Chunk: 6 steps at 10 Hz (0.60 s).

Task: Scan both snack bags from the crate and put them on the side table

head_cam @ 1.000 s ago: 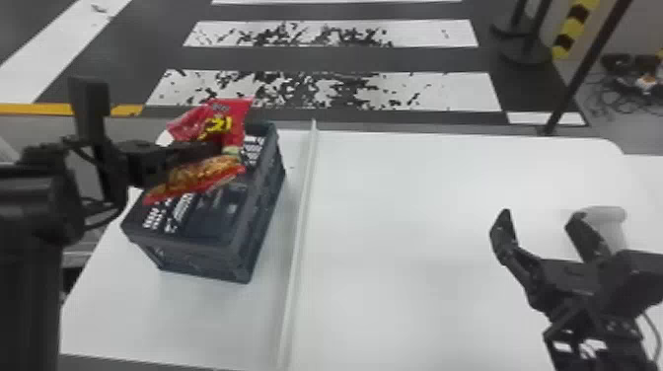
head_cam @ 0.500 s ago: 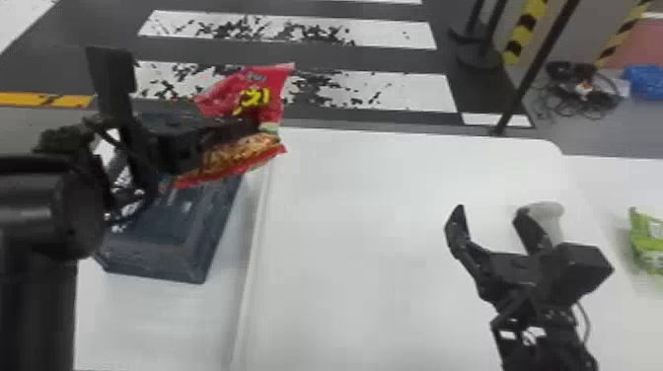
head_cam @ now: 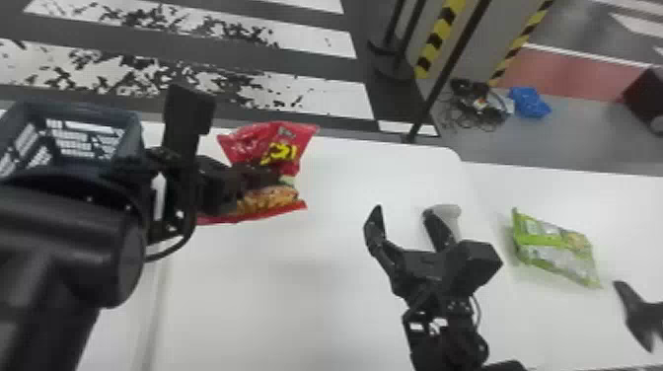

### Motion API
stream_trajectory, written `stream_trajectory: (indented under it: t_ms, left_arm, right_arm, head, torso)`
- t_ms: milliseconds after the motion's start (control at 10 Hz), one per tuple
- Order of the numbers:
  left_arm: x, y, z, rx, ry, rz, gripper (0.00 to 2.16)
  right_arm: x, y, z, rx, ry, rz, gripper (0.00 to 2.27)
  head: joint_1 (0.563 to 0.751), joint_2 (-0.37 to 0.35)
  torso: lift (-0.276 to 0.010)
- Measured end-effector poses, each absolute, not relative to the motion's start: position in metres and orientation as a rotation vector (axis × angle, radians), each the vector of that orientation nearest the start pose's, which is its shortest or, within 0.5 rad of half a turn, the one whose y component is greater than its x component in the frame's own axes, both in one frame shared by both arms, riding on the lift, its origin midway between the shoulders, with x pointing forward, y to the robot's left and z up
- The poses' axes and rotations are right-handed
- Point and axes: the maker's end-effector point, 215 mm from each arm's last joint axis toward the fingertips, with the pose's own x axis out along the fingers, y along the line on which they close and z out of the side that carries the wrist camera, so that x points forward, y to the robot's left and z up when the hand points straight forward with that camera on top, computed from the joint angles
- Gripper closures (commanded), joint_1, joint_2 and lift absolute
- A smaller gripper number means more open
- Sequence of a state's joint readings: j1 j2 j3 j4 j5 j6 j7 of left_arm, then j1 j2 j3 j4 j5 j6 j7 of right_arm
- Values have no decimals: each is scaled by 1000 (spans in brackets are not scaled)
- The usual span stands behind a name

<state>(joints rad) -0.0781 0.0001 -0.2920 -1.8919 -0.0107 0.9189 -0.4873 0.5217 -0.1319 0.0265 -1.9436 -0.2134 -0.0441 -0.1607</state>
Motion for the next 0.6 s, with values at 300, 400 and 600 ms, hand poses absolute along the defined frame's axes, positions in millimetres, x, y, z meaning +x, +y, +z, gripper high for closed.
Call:
stream_trajectory:
  t_ms: [300, 400, 600]
  left_arm:
    - [477, -66, -426, 47, 578, -759, 2118]
    - [464, -83, -437, 48, 589, -789, 1740]
    - [448, -105, -448, 43, 582, -811, -2]
  right_arm:
    - [431, -273, -393, 99, 118, -115, 66]
    - [430, -273, -392, 99, 117, -117, 70]
    - [430, -273, -390, 100, 114, -115, 70]
  head:
    - [695, -350]
    - [695, -350]
    - [695, -350]
  torso:
    - [-87]
    - [-87]
    - [-87]
